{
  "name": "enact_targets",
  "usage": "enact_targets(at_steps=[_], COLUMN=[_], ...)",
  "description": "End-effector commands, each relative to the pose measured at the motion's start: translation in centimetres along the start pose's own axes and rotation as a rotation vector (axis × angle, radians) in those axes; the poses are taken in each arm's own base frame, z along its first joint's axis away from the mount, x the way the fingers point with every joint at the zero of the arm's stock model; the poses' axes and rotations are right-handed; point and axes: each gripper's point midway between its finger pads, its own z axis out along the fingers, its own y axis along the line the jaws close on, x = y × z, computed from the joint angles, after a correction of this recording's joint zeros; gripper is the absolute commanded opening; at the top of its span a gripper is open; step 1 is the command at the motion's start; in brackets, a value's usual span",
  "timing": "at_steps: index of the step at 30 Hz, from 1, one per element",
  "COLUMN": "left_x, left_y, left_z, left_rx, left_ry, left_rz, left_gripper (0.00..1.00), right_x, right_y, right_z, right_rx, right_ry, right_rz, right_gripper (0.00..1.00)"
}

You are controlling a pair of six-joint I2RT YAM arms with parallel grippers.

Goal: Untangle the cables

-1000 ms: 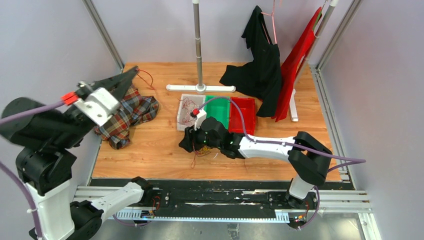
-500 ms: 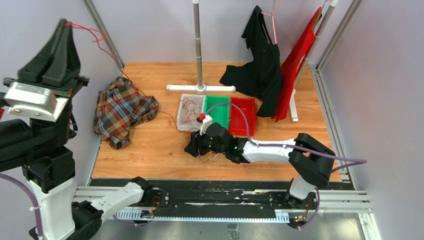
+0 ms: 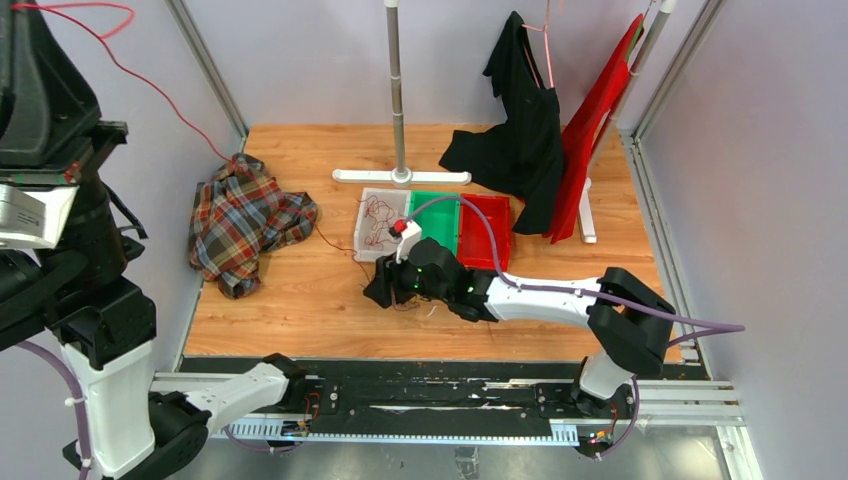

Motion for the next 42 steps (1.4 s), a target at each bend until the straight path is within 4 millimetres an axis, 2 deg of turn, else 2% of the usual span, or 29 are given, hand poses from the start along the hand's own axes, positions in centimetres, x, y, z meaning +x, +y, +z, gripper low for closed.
enact_targets(at_steps=[1,4,7,10,12,14,15,16,17,19,21,23,25,27,28,30,34,37,42], left_x=[-1.7,-1.7,-1.9,-2.7,-3.2,-3.3,-3.0,-2.2,-1.0,3.0,7.3,11.7,15.7,18.0,18.4,18.0,16.9,15.7,13.4], left_y=[2.6,2.5,2.7,3.5,4.0,4.4,4.4,3.9,2.9,-1.0,-5.6,-9.7,-12.7,-15.0,-16.2,-18.4,-22.1,-23.8,-24.8], left_z=[1.4,1.6,1.5,1.5,1.4,1.1,0.8,0.3,-0.5,-3.1,-7.6,-13.6,-19.8,-25.4,-27.5,-30.8,-34.6,-36.4,-37.3], left_rx=[-0.141,-0.139,-0.143,-0.162,-0.171,-0.173,-0.162,-0.135,-0.093,0.064,0.234,0.402,0.52,0.618,0.677,0.792,0.955,1.06,1.146], left_ry=[-0.086,-0.089,-0.093,-0.105,-0.114,-0.094,-0.064,-0.018,0.04,0.203,0.372,0.553,0.727,0.855,0.882,0.891,0.933,0.942,0.891], left_rz=[0.013,0.014,0.01,0.017,0.032,0.029,0.015,-0.005,-0.027,-0.065,-0.109,-0.113,-0.111,-0.137,-0.162,-0.24,-0.433,-0.544,-0.659], left_gripper=[0.01,0.01,0.01,0.01,0.0,0.01,0.01,0.01,0.01,0.01,0.01,0.01,0.0,0.01,0.0,0.01,0.13,0.22,0.37], right_x=[-2.9,-3.2,-4.5,-5.0,-5.3,-6.0,-6.8,-7.6,-8.3,-9.9,-11.1,-11.9,-12.3,-12.8,-13.0,-13.4,-14.0,-14.1,-13.7], right_y=[2.0,2.0,2.0,2.0,2.3,2.8,3.3,3.8,4.3,5.6,6.5,7.2,7.6,7.9,8.0,8.3,9.4,10.1,10.0], right_z=[0.3,1.2,2.2,3.4,3.9,3.8,3.3,2.8,2.3,1.0,-0.3,-1.6,-2.7,-3.5,-3.8,-4.4,-5.0,-5.1,-4.9], right_rx=[0.063,0.107,0.123,0.137,0.136,0.12,0.108,0.097,0.084,0.045,0.01,-0.025,-0.055,-0.068,-0.073,-0.086,-0.131,-0.162,-0.159], right_ry=[-0.024,-0.014,-0.067,-0.062,-0.051,-0.066,-0.084,-0.102,-0.117,-0.149,-0.172,-0.19,-0.204,-0.222,-0.227,-0.234,-0.239,-0.232,-0.214], right_rz=[-0.106,-0.146,-0.156,-0.187,-0.204,-0.216,-0.218,-0.221,-0.228,-0.242,-0.247,-0.232,-0.212,-0.196,-0.19,-0.181,-0.173,-0.173,-0.162], right_gripper=[0.57,0.56,0.53,0.47,0.35,0.19,0.07,0.01,0.01,0.01,0.0,0.01,0.01,0.01,0.01,0.01,0.01,0.01,0.01])
